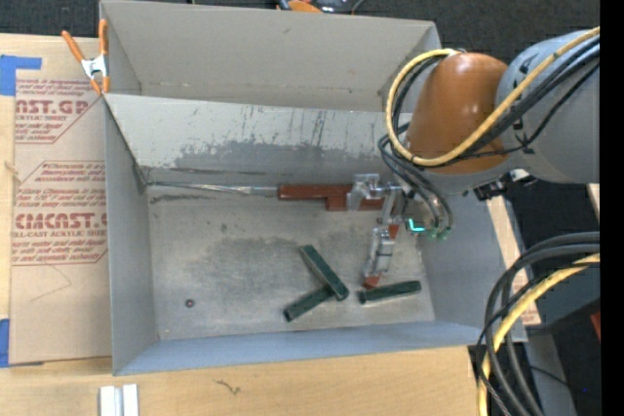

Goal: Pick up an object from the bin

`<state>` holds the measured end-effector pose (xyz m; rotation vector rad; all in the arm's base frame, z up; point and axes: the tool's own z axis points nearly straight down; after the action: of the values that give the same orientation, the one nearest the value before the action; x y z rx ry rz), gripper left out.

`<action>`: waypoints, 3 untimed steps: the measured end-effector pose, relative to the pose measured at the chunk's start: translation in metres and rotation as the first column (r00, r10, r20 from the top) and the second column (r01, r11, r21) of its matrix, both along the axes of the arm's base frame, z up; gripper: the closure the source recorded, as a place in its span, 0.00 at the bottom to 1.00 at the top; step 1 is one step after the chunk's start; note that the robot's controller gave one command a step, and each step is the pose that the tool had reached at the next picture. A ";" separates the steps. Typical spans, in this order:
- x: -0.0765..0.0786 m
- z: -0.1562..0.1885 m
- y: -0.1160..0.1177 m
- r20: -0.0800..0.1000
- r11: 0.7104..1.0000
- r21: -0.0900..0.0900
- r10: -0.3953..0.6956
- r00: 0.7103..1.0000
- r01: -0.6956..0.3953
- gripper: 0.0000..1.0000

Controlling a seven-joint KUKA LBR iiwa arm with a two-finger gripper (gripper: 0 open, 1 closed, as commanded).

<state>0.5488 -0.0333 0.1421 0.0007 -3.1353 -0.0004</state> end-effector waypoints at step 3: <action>-0.068 -0.040 0.093 0.006 0.863 0.000 0.505 0.863 -0.505 0.00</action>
Offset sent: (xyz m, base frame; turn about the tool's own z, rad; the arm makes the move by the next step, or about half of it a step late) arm -0.0453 0.0586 -0.0721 -0.3038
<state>0.4806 0.0600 0.1025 0.8218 -3.0322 -0.0010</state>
